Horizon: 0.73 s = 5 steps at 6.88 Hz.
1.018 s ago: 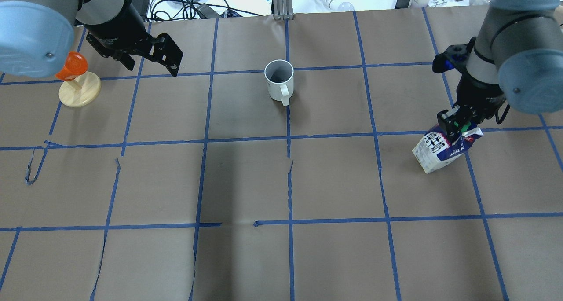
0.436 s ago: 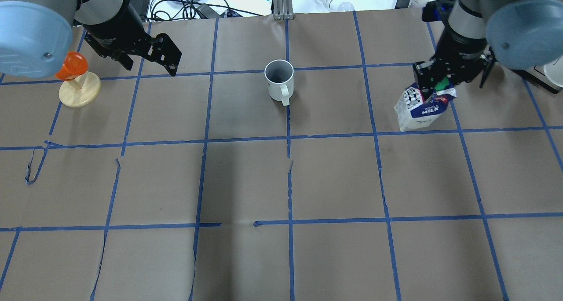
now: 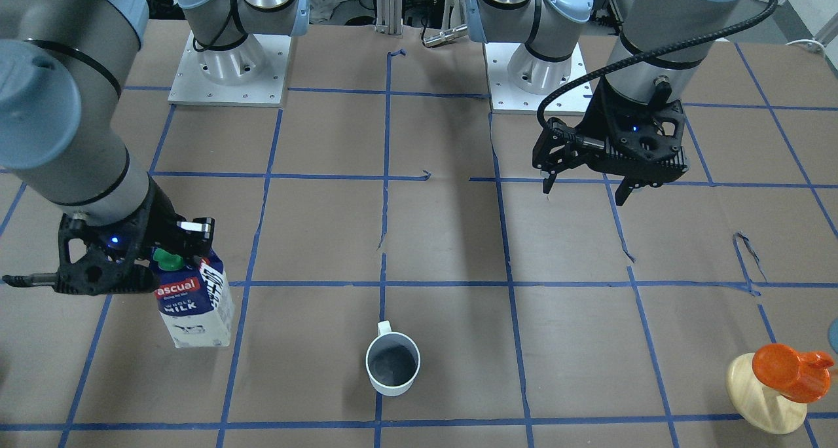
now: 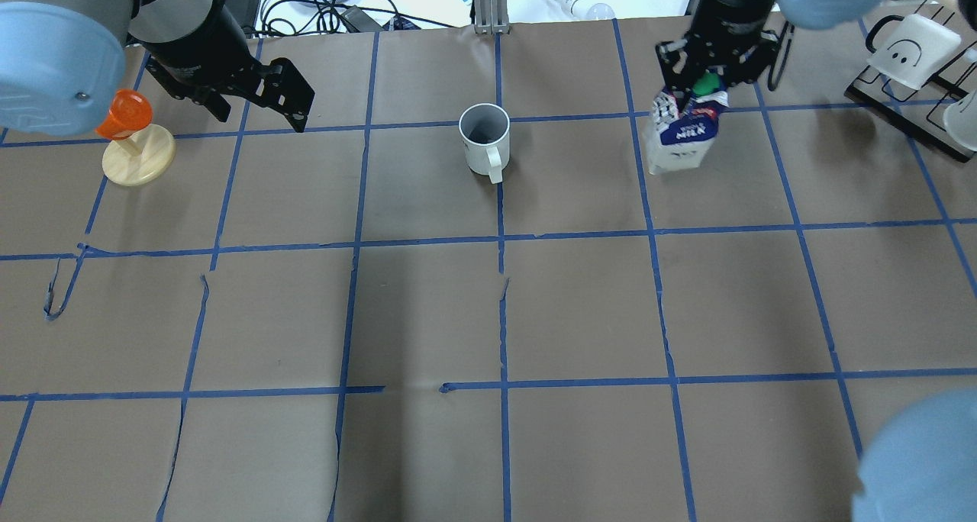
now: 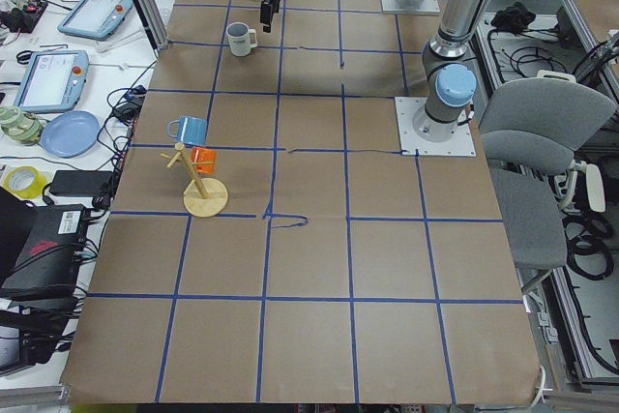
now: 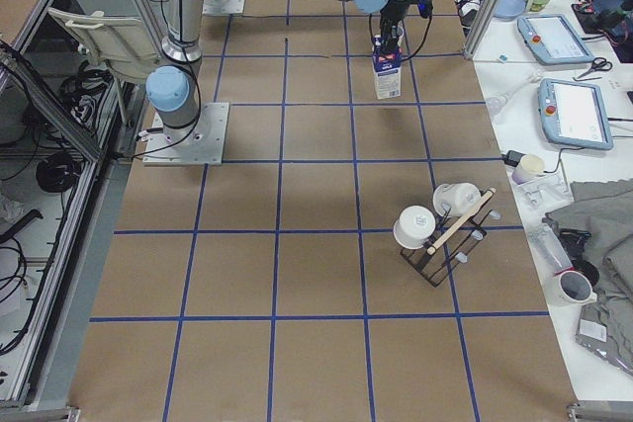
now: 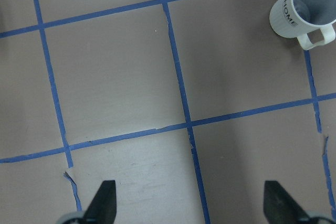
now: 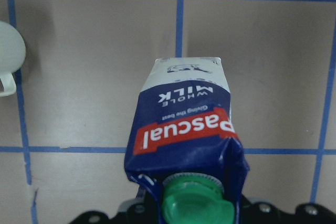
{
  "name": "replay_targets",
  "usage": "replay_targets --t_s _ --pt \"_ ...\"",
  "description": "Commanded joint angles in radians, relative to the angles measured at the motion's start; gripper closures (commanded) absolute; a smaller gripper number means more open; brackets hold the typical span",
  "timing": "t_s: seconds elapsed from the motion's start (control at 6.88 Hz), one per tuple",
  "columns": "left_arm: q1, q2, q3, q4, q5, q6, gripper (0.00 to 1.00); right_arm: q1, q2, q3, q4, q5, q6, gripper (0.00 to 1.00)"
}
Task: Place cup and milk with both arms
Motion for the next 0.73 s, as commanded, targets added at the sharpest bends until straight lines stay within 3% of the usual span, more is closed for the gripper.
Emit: replay_targets --t_s 0.0,0.29,0.58 --pt "0.0 0.002 -0.007 0.0 0.001 0.0 0.0 0.074 0.084 -0.064 -0.036 0.066 0.141 0.73" --pt "0.0 0.004 -0.01 0.0 0.001 0.0 0.0 0.134 0.161 -0.1 -0.074 0.14 0.267 0.73" --pt "0.0 0.006 -0.013 0.0 0.002 0.002 0.0 0.142 0.174 -0.1 -0.091 0.14 0.286 0.73"
